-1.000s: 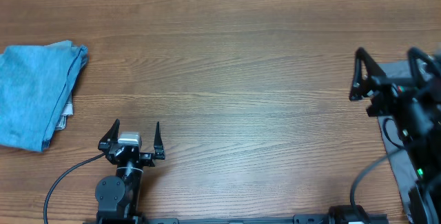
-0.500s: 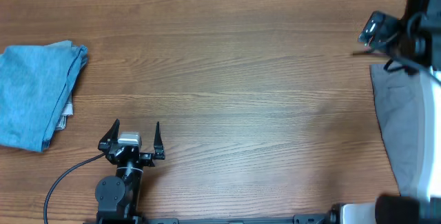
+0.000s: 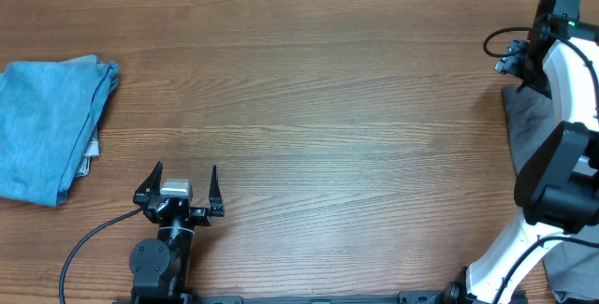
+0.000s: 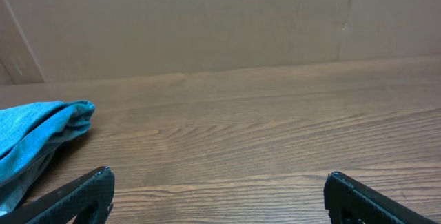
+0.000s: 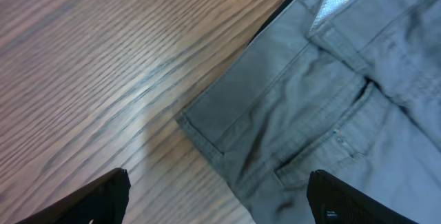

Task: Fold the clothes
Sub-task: 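Reach the right gripper to the grey shorts at the right edge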

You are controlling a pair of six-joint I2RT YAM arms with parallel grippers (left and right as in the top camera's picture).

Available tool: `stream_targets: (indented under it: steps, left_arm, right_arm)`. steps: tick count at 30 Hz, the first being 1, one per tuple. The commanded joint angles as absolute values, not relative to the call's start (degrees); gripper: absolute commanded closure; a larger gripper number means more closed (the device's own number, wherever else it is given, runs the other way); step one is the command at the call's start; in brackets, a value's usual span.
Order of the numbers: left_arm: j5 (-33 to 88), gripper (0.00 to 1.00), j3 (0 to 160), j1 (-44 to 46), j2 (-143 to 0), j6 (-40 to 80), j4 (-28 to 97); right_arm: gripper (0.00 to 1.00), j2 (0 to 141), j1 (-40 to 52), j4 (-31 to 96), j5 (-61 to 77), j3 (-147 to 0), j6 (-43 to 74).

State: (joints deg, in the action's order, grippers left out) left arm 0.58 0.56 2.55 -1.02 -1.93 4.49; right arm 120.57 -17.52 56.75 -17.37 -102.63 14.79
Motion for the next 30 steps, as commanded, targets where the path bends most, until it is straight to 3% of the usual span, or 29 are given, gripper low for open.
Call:
stream_targets:
  steps: [1,16,27,28,30]
  left_arm:
    - [-0.01,0.0,0.27,2.74,-0.64,-3.03,4.43]
    - [-0.01,0.0,0.27,2.74,-0.64,-3.03,4.43]
    - [-0.01,0.0,0.27,2.74,-0.64,-3.03,4.4]
    - [-0.01,0.0,0.27,2.74,-0.64,-3.03,4.4]
    - [-0.01,0.0,0.27,2.74,-0.64,-3.03,4.43]
  right_arm:
    - [0.13,123.81,-18.46,55.72,-17.96,-102.8,14.87]
    - [0.1,132.14,-19.27,51.42,-15.35,-101.6,15.03]
    - [0.58,132.14,-20.05,51.68,-15.35,-101.3,15.03]
    - [0.63,132.14,-20.05,51.68,-15.35,-101.3,15.03]
    - [0.85,132.14,-20.05,51.68,-15.35,-101.32,15.03]
